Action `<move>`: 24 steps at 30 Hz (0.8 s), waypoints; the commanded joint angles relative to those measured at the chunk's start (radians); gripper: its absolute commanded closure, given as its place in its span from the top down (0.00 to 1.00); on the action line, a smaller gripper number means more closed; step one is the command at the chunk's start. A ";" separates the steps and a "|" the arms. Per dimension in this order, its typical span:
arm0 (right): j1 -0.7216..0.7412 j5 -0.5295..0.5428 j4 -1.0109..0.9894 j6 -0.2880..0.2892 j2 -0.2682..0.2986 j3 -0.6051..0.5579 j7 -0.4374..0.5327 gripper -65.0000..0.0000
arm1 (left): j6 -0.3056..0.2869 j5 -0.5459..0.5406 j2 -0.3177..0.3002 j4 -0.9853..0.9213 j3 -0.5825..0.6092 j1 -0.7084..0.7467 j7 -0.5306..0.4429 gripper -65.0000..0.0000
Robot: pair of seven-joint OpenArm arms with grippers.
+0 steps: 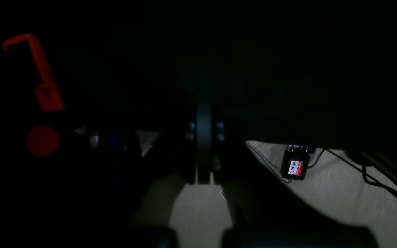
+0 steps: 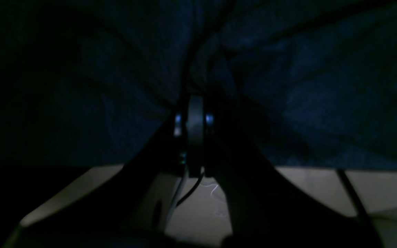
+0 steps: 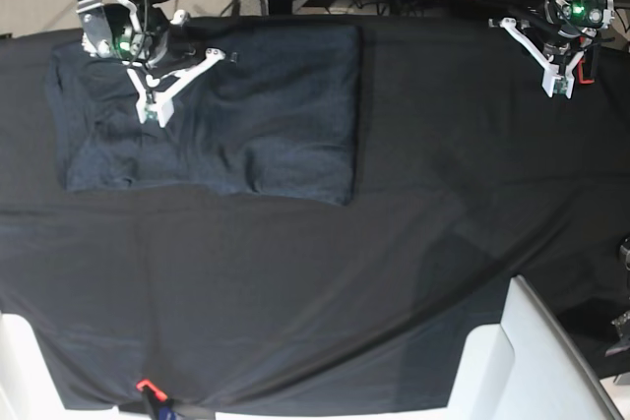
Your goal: Fold the T-shirt properly
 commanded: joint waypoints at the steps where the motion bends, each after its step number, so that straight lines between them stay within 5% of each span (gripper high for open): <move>1: -0.024 -0.024 0.010 -0.020 0.015 0.019 -0.044 0.00 | 0.000 0.002 -0.014 0.012 -0.006 0.004 -0.012 0.00; 17: -0.042 -0.024 0.232 -0.020 0.016 0.122 -0.126 0.00 | 0.000 0.002 -0.014 -0.031 -0.006 0.005 -0.059 0.00; 24: 0.087 -0.018 0.267 -0.017 0.053 0.455 -0.129 0.01 | 0.000 0.002 -0.014 -0.042 -0.006 0.010 -0.059 0.00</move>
